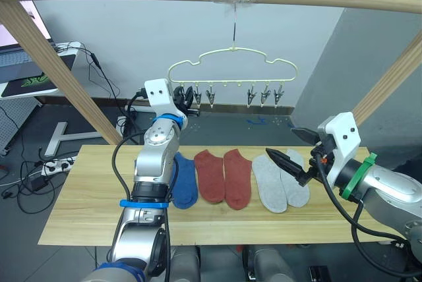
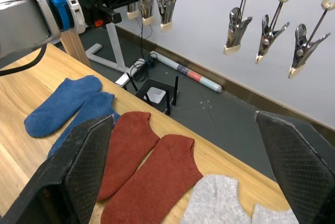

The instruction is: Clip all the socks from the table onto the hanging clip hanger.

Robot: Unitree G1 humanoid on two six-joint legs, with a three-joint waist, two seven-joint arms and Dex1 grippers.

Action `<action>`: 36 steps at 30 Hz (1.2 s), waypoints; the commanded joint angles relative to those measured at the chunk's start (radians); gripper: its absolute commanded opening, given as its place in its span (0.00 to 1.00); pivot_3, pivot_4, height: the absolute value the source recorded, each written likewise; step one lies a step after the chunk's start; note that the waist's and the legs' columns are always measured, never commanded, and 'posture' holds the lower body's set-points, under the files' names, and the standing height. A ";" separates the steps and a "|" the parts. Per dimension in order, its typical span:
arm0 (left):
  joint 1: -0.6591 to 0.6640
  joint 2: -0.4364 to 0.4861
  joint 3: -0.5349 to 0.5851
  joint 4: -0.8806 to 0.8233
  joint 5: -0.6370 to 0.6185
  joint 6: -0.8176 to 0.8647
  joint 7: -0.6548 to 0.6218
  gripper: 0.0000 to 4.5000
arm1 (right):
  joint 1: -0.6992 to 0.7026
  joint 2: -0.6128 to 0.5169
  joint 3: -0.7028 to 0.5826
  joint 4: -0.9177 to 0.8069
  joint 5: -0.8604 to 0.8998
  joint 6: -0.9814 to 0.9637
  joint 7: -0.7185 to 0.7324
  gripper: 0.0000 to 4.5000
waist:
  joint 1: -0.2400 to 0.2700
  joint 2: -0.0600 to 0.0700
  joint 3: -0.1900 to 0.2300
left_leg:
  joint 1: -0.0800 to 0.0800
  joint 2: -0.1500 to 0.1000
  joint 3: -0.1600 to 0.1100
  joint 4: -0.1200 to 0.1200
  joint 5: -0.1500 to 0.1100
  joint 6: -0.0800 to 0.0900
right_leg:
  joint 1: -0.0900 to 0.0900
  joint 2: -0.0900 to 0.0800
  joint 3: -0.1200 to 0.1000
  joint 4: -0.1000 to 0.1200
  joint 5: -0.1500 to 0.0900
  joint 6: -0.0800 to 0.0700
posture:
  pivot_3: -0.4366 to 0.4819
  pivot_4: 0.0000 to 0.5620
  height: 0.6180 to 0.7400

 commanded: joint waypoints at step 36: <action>-0.209 0.132 0.245 -0.028 -0.473 0.647 -0.121 0.03 | -0.219 0.032 0.427 0.909 -0.632 -0.217 0.152 1.00 | 0.000 0.000 0.000 | 0.000 0.000 0.000 0.000 0.000 0.000 | -0.001 0.000 0.000 0.000 0.001 -0.001 | 0.50 0.29 1.00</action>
